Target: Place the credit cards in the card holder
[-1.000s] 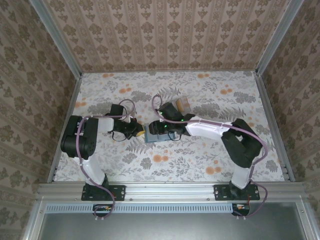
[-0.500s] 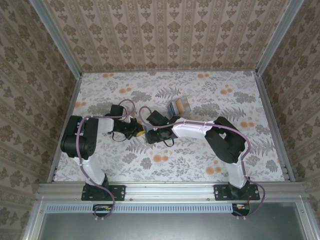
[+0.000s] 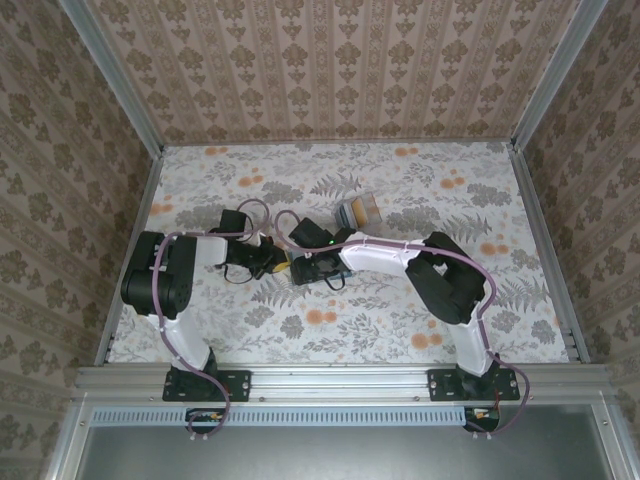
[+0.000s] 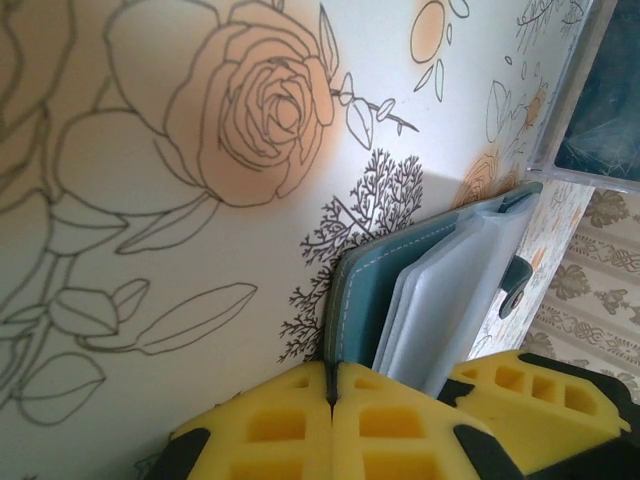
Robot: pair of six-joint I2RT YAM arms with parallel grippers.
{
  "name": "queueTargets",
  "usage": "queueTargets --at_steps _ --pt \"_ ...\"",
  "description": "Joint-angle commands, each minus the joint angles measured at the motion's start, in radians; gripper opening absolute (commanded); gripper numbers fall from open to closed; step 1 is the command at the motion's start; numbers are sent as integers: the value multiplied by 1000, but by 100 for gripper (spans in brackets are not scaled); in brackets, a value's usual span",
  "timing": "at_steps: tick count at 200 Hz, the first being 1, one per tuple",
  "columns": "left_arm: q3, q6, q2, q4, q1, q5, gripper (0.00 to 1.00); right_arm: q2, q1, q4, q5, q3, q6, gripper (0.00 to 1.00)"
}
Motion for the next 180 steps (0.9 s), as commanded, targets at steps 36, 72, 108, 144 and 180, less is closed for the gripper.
queueTargets --at_steps 36,72,108,144,180 --pt "-32 -8 19 -29 -1 3 3 32 -8 -40 16 14 -3 50" --pt "-26 -6 21 -32 1 2 3 -15 -15 2 13 -22 -8 36" --pt "-25 -3 24 -37 1 0 3 -46 -43 39 1 -73 2 20" --pt "-27 2 15 -46 1 -4 3 -122 -57 74 -14 -112 -23 18" --pt "-26 -2 13 -43 2 -5 3 -168 -99 106 -71 -148 5 9"
